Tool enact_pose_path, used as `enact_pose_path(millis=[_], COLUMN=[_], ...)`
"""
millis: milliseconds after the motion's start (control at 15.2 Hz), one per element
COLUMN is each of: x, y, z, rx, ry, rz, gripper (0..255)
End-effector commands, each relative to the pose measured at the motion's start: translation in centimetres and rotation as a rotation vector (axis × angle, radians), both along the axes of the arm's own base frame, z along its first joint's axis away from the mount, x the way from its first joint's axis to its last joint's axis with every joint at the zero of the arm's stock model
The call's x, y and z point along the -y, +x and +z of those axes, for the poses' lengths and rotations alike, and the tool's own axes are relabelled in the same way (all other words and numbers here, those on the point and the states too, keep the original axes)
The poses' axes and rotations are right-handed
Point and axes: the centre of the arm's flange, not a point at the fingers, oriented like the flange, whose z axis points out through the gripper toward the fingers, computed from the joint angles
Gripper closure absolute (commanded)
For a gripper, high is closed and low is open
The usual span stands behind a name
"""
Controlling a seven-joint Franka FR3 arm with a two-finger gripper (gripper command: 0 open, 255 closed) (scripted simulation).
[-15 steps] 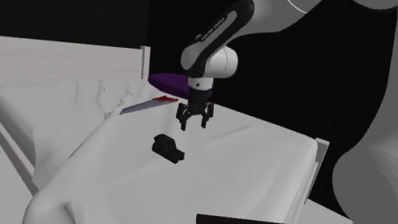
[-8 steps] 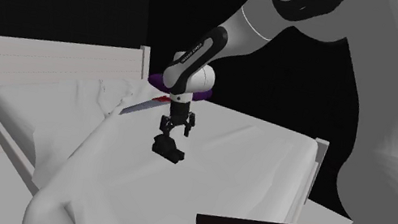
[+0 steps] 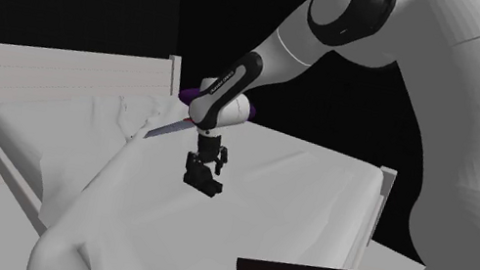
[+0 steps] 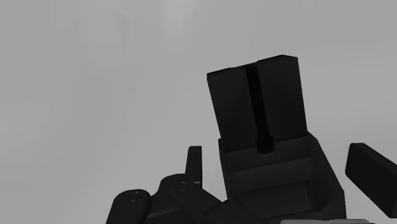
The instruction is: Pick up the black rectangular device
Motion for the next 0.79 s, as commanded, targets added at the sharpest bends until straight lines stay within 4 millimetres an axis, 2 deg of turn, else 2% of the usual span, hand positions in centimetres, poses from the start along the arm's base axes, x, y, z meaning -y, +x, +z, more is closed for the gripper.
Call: enact_pose_path(millis=[0,132,198,726], x=[-0.03,-0.03,-0.04,-0.1], y=[0.01,0.01,0.03,0.02], z=[-1.4,-1.4,-1.44,-1.41], rx=[0.0,0.0,0.0,0.0], ry=[0.0,0.0,0.0,0.0], rz=[0.0,0.0,0.0,0.0], gripper=[0,0,255,255])
